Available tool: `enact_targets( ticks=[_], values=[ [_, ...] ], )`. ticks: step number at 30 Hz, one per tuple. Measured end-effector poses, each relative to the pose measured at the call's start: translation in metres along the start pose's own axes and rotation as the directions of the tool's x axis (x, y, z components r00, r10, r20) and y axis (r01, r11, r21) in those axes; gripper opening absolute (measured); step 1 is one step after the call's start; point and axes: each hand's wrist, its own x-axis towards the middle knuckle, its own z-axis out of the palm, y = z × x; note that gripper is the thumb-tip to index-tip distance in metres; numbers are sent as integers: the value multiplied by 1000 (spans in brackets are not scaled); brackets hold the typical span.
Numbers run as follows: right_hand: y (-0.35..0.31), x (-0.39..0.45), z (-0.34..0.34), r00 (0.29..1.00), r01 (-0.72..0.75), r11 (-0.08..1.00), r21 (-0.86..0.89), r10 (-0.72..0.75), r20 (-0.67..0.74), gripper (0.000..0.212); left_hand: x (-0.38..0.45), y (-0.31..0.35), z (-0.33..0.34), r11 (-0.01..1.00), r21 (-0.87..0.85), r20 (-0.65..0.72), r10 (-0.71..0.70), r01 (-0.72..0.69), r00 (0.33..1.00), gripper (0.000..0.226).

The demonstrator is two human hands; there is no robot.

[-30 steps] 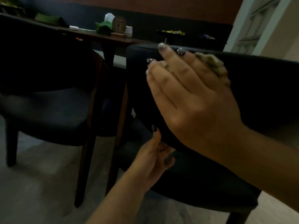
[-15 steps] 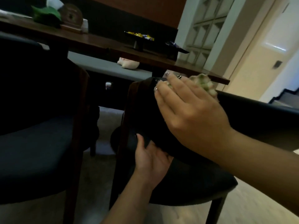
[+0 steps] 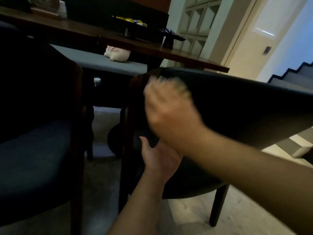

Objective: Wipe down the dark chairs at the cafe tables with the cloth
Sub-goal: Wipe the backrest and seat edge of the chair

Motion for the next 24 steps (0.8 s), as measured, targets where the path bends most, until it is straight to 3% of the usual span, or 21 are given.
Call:
enact_targets(
  ticks=[1,2,4,6,7,8,10,12,14,16,17,19,22,24],
  values=[
    [18,-4,-4,982,-86,996,-7,84,-168,34,0,0,-1,1000,-13,9,-14,14,1000,94],
    [32,-8,-7,957,-149,989,7,146,-250,33,-1,0,-1,1000,-22,18,-22,22,1000,97],
    [35,-11,-5,938,-190,982,-21,175,-299,32,-5,1,0,999,-34,51,-28,30,998,100],
    [12,-15,4,975,-94,994,-58,80,-207,34,-9,1,2,999,-29,87,-26,28,996,99],
    [-3,-22,9,997,10,1000,-26,-12,-72,39,-10,0,4,1000,-24,102,-3,6,995,96],
    [-16,-30,13,991,113,993,17,-114,70,45,-11,-2,4,999,-22,92,35,-33,995,91],
    [-24,-42,14,965,210,978,13,-209,156,50,-16,-5,10,992,-40,62,125,-123,990,79],
    [-15,-44,8,982,179,982,52,-182,57,45,-20,-6,15,991,-63,80,119,-114,990,79],
    [9,-40,-1,986,43,991,123,-22,-167,33,-24,-7,16,997,-24,63,74,-73,995,92],
    [38,-37,-6,927,-96,983,159,146,-346,28,-21,-9,15,994,35,0,106,-106,994,96],
    [43,-40,-5,914,-101,985,142,148,-378,28,-20,-10,14,991,46,-10,127,-126,992,94],
    [33,-54,3,944,16,998,66,7,-330,29,-17,-14,12,984,82,12,155,-155,988,79],
    [0,-77,15,950,303,952,-47,-305,-68,34,-17,-12,6,978,68,118,189,-198,975,57],
    [-5,-81,14,945,326,945,-10,-326,-4,38,-18,-9,5,982,86,180,153,-170,972,60]
  ],
)
